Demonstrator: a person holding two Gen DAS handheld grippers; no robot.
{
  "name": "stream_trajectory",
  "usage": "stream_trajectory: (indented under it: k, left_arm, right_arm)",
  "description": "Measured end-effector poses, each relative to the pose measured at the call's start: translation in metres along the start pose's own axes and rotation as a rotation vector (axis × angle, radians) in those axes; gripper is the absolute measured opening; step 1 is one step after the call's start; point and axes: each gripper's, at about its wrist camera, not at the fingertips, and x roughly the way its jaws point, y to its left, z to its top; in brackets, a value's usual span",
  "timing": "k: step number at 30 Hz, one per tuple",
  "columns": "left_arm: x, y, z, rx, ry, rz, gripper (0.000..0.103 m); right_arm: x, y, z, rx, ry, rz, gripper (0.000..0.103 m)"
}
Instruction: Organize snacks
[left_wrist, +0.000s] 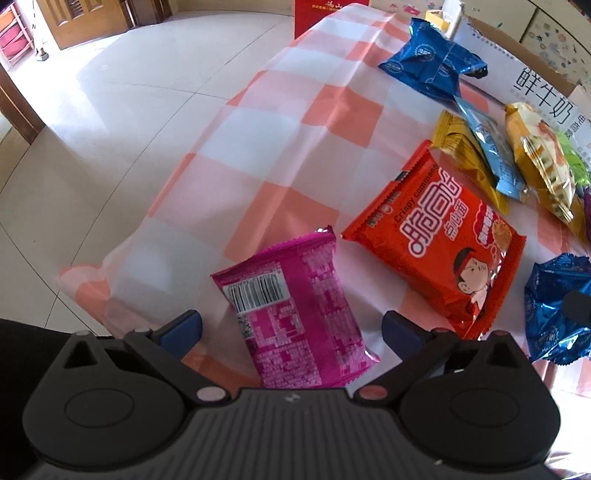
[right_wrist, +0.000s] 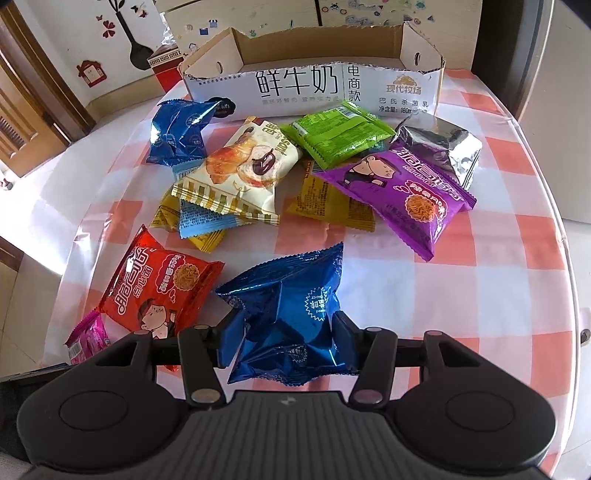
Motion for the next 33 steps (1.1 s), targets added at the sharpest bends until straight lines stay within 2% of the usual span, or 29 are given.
stream_trajectory:
  k: [3, 5, 7, 10, 13, 14, 16, 17, 19, 20, 25, 33]
  left_arm:
    - [0.001, -0.001, 0.0, -0.001, -0.008, 0.001, 0.103]
    - [-0.001, 0.001, -0.002, 0.002, -0.007, -0.001, 0.103]
    - [-0.001, 0.002, -0.003, 0.007, -0.007, -0.004, 0.103]
    - [-0.002, 0.003, -0.006, 0.021, -0.019, -0.011, 0.102]
    - [-0.005, 0.003, -0.008, 0.03, -0.035, -0.018, 0.095]
    - [-0.008, 0.002, -0.009, 0.043, -0.047, -0.017, 0.088]
    - [-0.015, -0.002, -0.011, 0.084, -0.08, -0.005, 0.076]
    - [-0.017, -0.003, -0.011, 0.095, -0.087, -0.016, 0.065]
    - [-0.019, -0.002, -0.011, 0.094, -0.087, -0.031, 0.058]
    - [-0.02, -0.002, -0.011, 0.104, -0.092, -0.033, 0.054]
    - [-0.025, -0.003, -0.014, 0.116, -0.111, -0.048, 0.051]
    - [-0.048, 0.003, -0.011, 0.088, -0.174, -0.124, 0.046]
  right_arm:
    - [0.001, 0.001, 0.0, 0.0, 0.006, 0.0, 0.06]
    - [0.002, 0.0, 0.0, 0.005, 0.012, 0.006, 0.064]
    - [0.002, -0.001, 0.0, 0.013, 0.015, 0.01, 0.072]
    - [0.002, -0.002, 0.0, 0.021, 0.017, 0.012, 0.075]
    - [0.005, -0.002, 0.0, 0.026, 0.032, 0.017, 0.077]
    - [0.006, -0.001, 0.0, 0.021, 0.033, 0.013, 0.077]
    - [0.007, 0.001, -0.001, 0.007, 0.033, 0.001, 0.076]
    - [0.008, 0.002, -0.001, 0.0, 0.034, -0.008, 0.075]
    - [0.01, 0.003, -0.003, -0.015, 0.044, -0.01, 0.067]
    - [0.009, 0.004, -0.003, -0.021, 0.043, -0.008, 0.066]
    - [0.006, 0.005, -0.003, -0.044, 0.028, -0.002, 0.06]
    - [-0.005, 0.009, -0.002, -0.067, -0.02, 0.041, 0.059]
